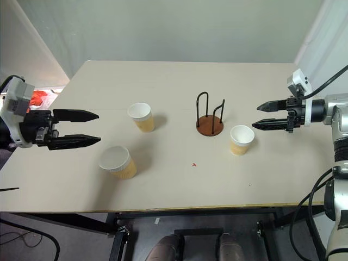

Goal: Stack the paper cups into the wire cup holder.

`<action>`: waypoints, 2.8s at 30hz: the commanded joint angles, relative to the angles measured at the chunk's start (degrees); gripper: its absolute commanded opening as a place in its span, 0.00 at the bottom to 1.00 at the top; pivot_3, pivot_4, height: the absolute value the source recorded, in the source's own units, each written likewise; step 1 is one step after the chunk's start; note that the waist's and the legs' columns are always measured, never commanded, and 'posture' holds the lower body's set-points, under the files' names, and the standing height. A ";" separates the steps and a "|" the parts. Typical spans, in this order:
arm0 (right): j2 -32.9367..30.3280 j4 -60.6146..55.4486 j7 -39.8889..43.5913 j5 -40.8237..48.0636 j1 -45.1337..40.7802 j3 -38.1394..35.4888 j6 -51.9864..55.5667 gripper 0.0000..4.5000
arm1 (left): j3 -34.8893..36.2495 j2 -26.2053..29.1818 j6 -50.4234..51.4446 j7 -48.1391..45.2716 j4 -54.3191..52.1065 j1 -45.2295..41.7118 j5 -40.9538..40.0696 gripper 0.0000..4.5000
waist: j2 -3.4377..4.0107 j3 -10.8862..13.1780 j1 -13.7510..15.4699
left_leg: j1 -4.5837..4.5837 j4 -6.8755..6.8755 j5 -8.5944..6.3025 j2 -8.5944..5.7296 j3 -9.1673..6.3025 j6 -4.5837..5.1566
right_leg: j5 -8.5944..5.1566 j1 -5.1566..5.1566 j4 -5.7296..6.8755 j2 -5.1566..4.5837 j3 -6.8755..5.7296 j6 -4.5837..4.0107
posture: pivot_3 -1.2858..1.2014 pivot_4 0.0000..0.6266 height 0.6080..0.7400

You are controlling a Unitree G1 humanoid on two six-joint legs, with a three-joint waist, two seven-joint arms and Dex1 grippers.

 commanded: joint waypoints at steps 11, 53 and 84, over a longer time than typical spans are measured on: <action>5.39 -3.79 -10.92 1.37 -0.94 -3.94 2.57 1.00 | 1.68 -0.98 -0.05 2.81 -2.70 -1.33 -1.08 0.99 | 0.00 0.00 -0.09 | 0.07 -0.02 0.00 0.02 0.01 -0.02 | -0.01 0.01 0.07 0.01 0.00 -0.01 | 0.52 0.24 1.00; 28.63 7.90 -41.97 2.31 -6.19 -7.95 9.87 0.86 | -4.08 -8.87 -0.11 19.31 -12.62 -4.50 6.75 1.00 | 0.00 0.00 0.07 | 0.08 -0.01 -0.12 -0.02 -0.03 -0.14 | 0.01 0.01 0.06 -0.01 -0.06 0.01 | 0.52 0.24 1.00; 22.31 -41.69 -35.62 20.35 15.33 -8.51 32.07 0.00 | -3.99 -0.87 2.60 1.87 -17.85 -1.57 -1.72 1.00 | -0.03 -0.02 0.13 | -0.08 0.07 -0.27 -0.04 -0.09 -0.18 | -0.11 0.05 -0.05 0.02 -0.17 0.04 | 0.52 0.24 1.00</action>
